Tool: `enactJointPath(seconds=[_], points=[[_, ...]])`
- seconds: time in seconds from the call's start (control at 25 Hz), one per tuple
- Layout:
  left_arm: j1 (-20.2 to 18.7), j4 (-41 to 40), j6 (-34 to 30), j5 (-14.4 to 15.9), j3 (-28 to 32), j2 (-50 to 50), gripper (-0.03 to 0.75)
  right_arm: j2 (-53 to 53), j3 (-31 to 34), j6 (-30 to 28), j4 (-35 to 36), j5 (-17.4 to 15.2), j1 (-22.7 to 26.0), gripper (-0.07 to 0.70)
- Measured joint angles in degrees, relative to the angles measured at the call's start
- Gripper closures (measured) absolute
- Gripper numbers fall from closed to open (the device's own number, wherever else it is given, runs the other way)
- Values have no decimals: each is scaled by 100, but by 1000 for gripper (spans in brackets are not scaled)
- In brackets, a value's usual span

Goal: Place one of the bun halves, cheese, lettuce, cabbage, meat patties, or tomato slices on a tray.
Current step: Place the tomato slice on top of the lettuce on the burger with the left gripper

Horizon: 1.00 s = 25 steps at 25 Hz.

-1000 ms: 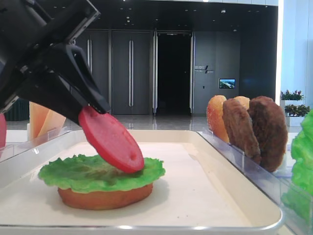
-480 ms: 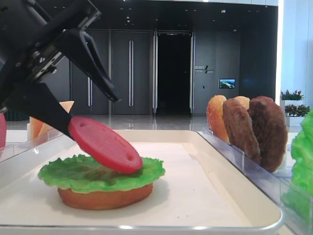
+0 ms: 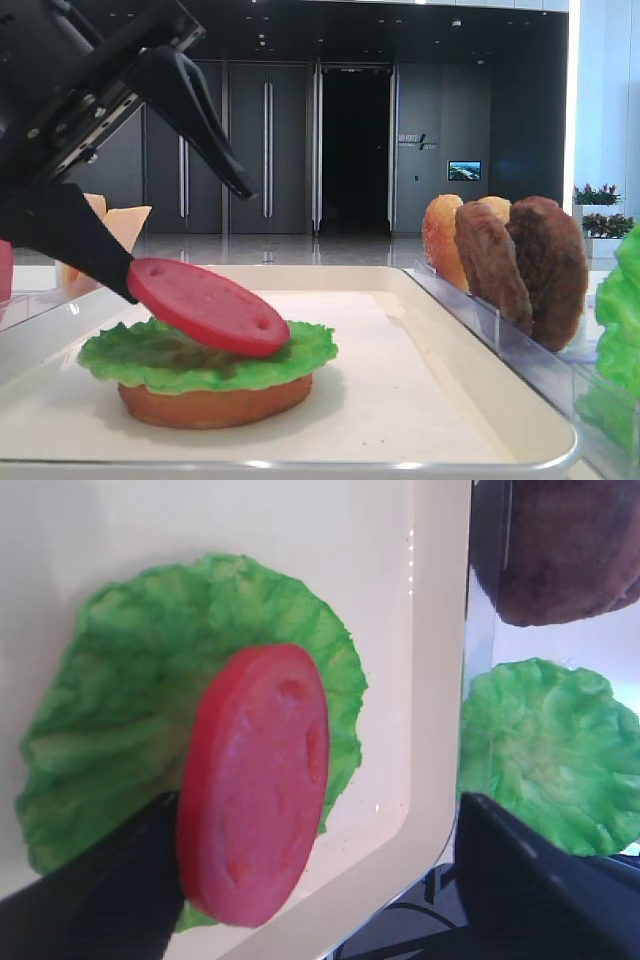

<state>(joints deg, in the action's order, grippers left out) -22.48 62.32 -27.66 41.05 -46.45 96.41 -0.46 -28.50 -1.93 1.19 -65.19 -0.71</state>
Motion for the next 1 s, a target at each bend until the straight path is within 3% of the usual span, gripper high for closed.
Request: enactJointPath(seconds=[0.36, 0.72, 1.0], points=[[0, -641, 675, 13, 0, 0, 85, 0, 0, 0, 0, 0, 0, 55], [0, -828, 896, 19, -18, 0, 85, 0, 0, 0, 0, 0, 0, 55], [0, -1550, 1490, 286, -440, 0, 85, 0, 0, 0, 0, 0, 0, 55]])
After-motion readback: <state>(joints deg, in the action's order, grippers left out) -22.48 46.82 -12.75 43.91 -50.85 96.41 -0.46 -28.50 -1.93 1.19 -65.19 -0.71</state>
